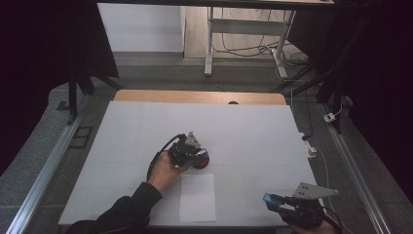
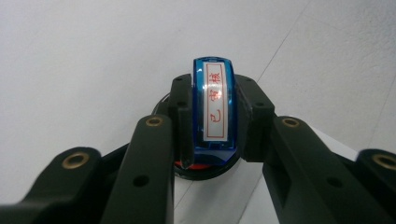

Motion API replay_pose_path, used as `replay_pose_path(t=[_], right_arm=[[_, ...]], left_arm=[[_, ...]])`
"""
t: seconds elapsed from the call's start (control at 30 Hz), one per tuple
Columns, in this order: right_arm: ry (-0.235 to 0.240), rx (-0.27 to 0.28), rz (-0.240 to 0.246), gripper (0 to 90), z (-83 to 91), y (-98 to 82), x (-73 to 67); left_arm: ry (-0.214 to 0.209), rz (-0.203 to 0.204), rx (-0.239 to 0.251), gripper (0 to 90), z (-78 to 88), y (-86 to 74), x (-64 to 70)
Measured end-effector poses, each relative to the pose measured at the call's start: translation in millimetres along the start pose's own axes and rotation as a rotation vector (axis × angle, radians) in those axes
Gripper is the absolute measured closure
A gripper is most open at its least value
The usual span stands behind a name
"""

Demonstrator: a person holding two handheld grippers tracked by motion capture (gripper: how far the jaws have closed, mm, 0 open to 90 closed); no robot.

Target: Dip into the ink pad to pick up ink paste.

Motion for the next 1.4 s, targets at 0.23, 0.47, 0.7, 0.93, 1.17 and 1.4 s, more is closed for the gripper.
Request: replay_pose_path(t=[0.23,0.47,0.7,0.93,1.17,1.4], right_arm=[[0.000,0.000,0.004,68.6,0.0,0.0,-0.3],[0.003,0.002,0.004,68.6,0.2,-0.1,-0.2],[0.005,0.007,0.002,68.5,0.3,-0.3,0.0],[0.007,0.009,0.001,68.5,0.4,-0.5,0.0],[0.005,0.009,0.001,68.6,0.6,-0.5,-0.1],[0.006,0.010,0.004,68.5,0.7,-0.5,-0.1]], left_arm=[[-0.030,0.019,0.009,70.8,0.2,-0.9,-4.9],[-0.049,0.026,0.009,70.6,0.5,0.1,-8.3],[-0.048,0.017,0.002,70.4,1.5,2.0,-8.0],[-0.063,0.019,0.037,70.4,12.1,6.4,-7.0],[-0.085,0.004,0.051,70.4,20.9,7.8,-2.7],[-0.129,-0.015,0.060,70.3,31.1,8.6,3.5]])
Point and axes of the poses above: each handheld gripper's, and its own axes: z roughly backward along the jaws, y roughly out of its top, x roughly to its right, the point moved 1 cm from there along -z, roughly forward along the jaws, and after that the axes turned 10 degrees about z, right-handed, at the moved point
